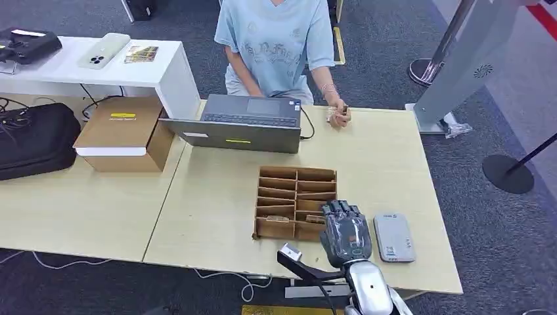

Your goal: Pass the card to the sensor for recognition and then transmit it.

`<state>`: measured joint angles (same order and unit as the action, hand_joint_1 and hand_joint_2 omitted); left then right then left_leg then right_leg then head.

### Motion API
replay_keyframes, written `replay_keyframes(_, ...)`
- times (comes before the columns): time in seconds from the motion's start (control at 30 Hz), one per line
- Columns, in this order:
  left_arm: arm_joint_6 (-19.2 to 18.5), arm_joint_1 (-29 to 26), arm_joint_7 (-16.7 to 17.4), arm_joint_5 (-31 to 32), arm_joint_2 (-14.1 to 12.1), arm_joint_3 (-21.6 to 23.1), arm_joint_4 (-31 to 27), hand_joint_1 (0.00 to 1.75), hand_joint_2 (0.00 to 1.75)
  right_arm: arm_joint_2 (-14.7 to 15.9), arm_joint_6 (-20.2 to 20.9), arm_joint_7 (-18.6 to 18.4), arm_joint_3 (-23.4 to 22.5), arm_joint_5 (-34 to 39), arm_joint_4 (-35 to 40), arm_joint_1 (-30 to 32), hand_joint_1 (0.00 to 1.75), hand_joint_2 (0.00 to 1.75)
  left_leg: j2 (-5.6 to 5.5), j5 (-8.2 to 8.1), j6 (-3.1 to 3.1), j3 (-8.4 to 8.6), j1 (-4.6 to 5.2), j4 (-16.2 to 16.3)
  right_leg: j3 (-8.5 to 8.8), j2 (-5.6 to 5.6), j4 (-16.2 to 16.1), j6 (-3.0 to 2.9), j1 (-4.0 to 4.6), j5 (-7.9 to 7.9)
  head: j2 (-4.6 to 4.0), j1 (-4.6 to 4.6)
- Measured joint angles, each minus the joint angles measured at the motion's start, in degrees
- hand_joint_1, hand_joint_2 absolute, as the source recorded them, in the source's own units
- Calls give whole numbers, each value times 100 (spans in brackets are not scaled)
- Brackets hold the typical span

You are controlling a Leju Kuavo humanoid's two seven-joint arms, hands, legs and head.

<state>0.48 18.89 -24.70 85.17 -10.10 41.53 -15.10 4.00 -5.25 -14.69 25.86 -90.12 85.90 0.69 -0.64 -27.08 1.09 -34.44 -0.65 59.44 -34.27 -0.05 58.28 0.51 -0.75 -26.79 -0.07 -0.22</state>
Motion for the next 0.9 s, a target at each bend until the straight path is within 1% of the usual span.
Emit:
replay_keyframes(0.03, 20, -10, 2, -39, 0, -54, 0, 0, 0, 0, 4, -11, -2, 0, 7, 3, 38, 175, 0, 0, 0, 0, 0, 0, 0, 0, 0, 0, 0, 0, 0, 0)
replay_keyframes(0.07, 31, -21, 0, -70, 0, -87, 0, 0, 0, 2, 7, -13, -2, 0, 15, 6, 33, 175, 0, 0, 0, 0, 0, 0, 0, 0, 0, 0, 0, 0, 0, 0)
replay_keyframes(0.13, 72, -54, 2, -153, 0, -168, 0, 0, 0, 4, 17, -15, -2, 0, 31, 11, 35, 175, 1, 0, 0, 1, 0, 0, 0, 1, 0, 0, 0, 0, 0, 0)
replay_keyframes(0.2, 116, -86, 2, -201, 2, -249, 0, 0, 0, 9, 15, -33, -2, 0, 44, 38, 42, 175, 0, 0, 0, 0, 0, 0, 0, 0, 0, 0, 0, 0, 0, 2)
replay_keyframes(0.3, 124, -110, 2, -231, 2, -339, 0, 0, 0, 13, 13, -33, -2, 0, 63, 59, 40, 175, 0, 0, 0, 0, 0, 0, 0, 0, 0, 0, 0, 0, 0, 0)
replay_keyframes(0.37, 129, -117, 2, -260, 6, -404, 0, 0, 0, 15, 11, -33, -2, 0, 63, 59, 40, 175, 0, 0, 0, 0, 0, 0, 0, 0, 0, 0, 0, 0, 0, 0)
replay_keyframes(0.4, 140, -128, 2, -282, 9, -455, 0, 0, 0, 15, 11, -31, -2, 0, 63, 61, 44, 175, 0, 0, 0, 0, 0, 0, 0, 0, 0, 0, 0, 0, 0, 0)
replay_keyframes(0.47, 159, -153, 2, -312, 9, -527, 0, 0, 0, 15, 7, -31, -7, 0, 63, 66, 42, 175, 0, 0, 0, 1, 0, 0, 0, 0, 0, 0, 0, 0, 0, 0)
replay_keyframes(0.5, 173, -167, 2, -328, 9, -557, 0, 0, 0, 15, 7, -31, -9, 0, 66, 69, 49, 175, 0, 0, 0, 1, 0, 0, 0, 0, 0, 0, 0, 0, 0, 0)
replay_keyframes(0.63, 208, -214, 2, -374, 9, -708, 0, 0, 0, 15, 4, -15, -9, 0, 63, 76, 51, 175, 0, 0, 0, 0, 0, 0, 0, 0, 0, 0, 0, 0, 0, 0)
replay_keyframes(0.67, 208, -222, 2, -398, 11, -749, 0, 0, 0, 15, 4, -11, -9, 0, 63, 76, 47, 175, 0, 0, 0, 0, 0, 0, 0, 0, 0, 0, 0, 0, 0, 0)
replay_keyframes(0.7, 210, -231, 2, -415, 11, -780, 0, 0, 0, 15, 2, -7, -9, 0, 63, 76, 49, 175, 0, 0, 0, 0, 0, 0, 0, 0, 0, 0, 0, 0, 0, 0)
replay_keyframes(0.77, 221, -258, 2, -459, 13, -861, 0, 0, 0, 15, -13, 13, -9, 0, 57, 76, 47, 175, 1, 0, 0, 0, 0, 0, 0, 1, 0, 0, 0, 0, 0, 0)
replay_keyframes(0.9, 264, -299, 9, -537, 20, -1016, 0, 0, 0, 15, -15, 13, -9, 0, 33, 71, 51, 175, 0, 0, 0, 0, 0, 0, 0, 0, 0, 0, 0, 0, 0, 0)
